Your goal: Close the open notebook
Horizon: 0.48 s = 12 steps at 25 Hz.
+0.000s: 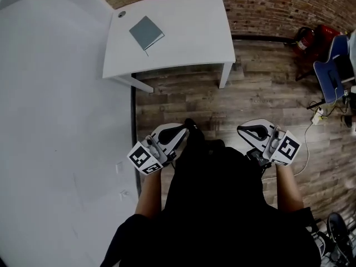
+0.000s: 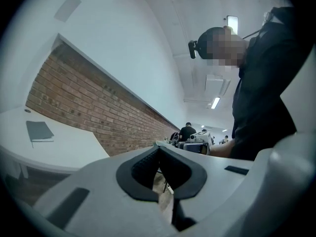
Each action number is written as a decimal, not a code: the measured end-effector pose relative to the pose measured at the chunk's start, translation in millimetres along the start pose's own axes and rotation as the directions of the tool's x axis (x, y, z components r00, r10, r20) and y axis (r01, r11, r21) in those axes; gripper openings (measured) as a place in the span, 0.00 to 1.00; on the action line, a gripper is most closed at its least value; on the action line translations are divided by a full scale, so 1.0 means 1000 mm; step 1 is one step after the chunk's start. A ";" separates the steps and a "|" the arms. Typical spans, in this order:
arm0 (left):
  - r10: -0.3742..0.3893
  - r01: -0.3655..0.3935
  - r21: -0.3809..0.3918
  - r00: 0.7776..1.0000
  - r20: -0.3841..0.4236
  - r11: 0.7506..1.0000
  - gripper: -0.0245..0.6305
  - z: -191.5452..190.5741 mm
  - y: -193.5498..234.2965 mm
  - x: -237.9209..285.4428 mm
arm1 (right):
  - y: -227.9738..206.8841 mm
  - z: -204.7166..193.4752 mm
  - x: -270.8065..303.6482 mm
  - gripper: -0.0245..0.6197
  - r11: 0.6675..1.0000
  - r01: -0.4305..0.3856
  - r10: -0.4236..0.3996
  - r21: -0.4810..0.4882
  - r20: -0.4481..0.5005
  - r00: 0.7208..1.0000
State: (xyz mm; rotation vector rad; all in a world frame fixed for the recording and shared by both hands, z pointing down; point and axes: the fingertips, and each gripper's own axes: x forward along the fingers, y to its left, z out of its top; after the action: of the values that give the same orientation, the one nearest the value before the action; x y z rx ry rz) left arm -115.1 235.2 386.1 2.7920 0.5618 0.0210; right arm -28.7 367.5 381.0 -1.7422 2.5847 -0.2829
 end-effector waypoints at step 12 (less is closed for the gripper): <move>-0.140 0.144 0.044 0.986 -0.091 0.989 0.06 -0.005 -0.064 0.048 | 0.023 0.006 -0.061 0.05 0.997 0.076 -0.076 -0.010 0.041 0.996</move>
State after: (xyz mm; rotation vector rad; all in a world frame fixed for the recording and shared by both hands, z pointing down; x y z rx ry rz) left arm -95.1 311.7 370.6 2.8031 0.7926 0.1007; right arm -25.9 431.1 366.4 -1.8331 2.5008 -0.2316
